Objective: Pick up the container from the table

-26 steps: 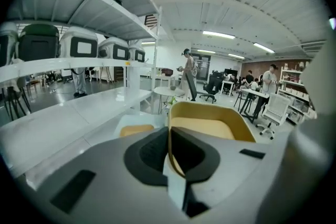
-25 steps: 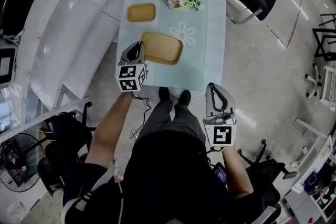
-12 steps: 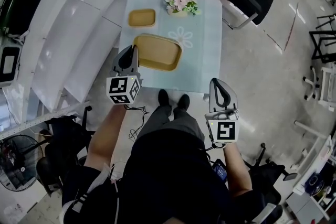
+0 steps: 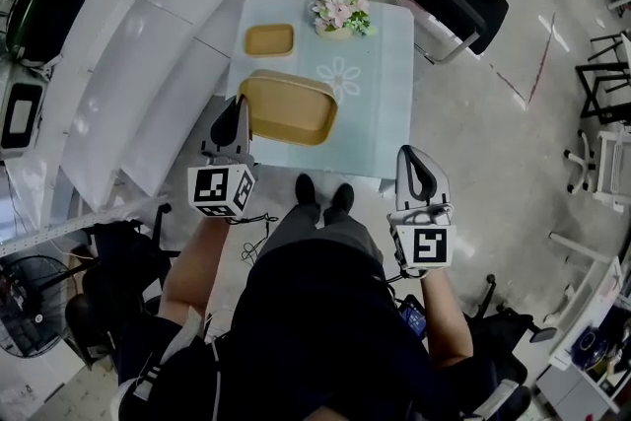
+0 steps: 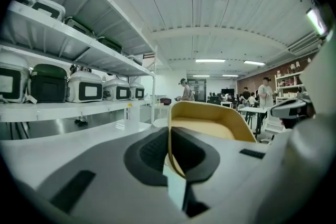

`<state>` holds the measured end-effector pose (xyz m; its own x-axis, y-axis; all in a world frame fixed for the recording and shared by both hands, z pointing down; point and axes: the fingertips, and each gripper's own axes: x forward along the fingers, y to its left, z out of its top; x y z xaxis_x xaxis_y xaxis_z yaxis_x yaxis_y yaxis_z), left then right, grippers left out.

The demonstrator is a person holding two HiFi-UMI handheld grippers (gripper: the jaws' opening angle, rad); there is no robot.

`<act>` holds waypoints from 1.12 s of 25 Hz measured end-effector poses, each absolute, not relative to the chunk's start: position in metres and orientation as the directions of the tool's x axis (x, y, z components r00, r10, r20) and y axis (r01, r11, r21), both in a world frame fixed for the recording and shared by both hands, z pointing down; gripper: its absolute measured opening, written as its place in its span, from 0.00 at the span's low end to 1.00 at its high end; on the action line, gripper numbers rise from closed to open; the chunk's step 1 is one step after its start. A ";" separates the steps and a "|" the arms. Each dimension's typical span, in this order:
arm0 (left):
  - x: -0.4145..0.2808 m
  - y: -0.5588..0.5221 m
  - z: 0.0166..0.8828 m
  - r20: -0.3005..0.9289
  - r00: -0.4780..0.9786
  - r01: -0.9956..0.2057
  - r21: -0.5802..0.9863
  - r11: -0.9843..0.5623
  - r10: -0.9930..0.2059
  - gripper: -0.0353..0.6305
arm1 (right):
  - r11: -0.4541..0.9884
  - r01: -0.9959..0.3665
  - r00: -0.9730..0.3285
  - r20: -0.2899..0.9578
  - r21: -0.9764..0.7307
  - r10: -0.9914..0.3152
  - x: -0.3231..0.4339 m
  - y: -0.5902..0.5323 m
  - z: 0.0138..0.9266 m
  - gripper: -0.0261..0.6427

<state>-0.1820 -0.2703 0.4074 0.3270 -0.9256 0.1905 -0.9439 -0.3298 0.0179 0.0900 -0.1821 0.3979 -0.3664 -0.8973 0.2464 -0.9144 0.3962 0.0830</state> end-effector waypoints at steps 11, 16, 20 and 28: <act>-0.198 -0.240 0.355 0.077 0.293 -0.949 -0.101 -0.300 -0.953 0.07 | 0.377 -0.923 -0.354 0.210 0.078 -0.911 0.091 -0.178 0.376 0.04; -0.203 -0.225 0.338 0.050 0.285 -0.952 -0.103 -0.289 -0.957 0.07 | 0.366 -0.927 -0.343 0.216 0.078 -0.914 0.093 -0.175 0.367 0.04; -0.207 -0.211 0.331 0.031 0.279 -0.954 -0.108 -0.280 -0.960 0.07 | 0.362 -0.931 -0.345 0.204 0.053 -0.916 0.093 -0.171 0.363 0.04; -0.213 -0.193 0.320 0.006 0.266 -0.959 -0.093 -0.266 -0.964 0.07 | 0.367 -0.928 -0.351 0.193 0.054 -0.916 0.091 -0.166 0.354 0.04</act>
<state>-0.2134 -0.1926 0.3198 0.2665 -0.9638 0.0061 -0.9595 -0.2659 -0.0933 0.0911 -0.1664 0.3535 -0.3511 -0.9161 0.1934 -0.9285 0.3674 0.0544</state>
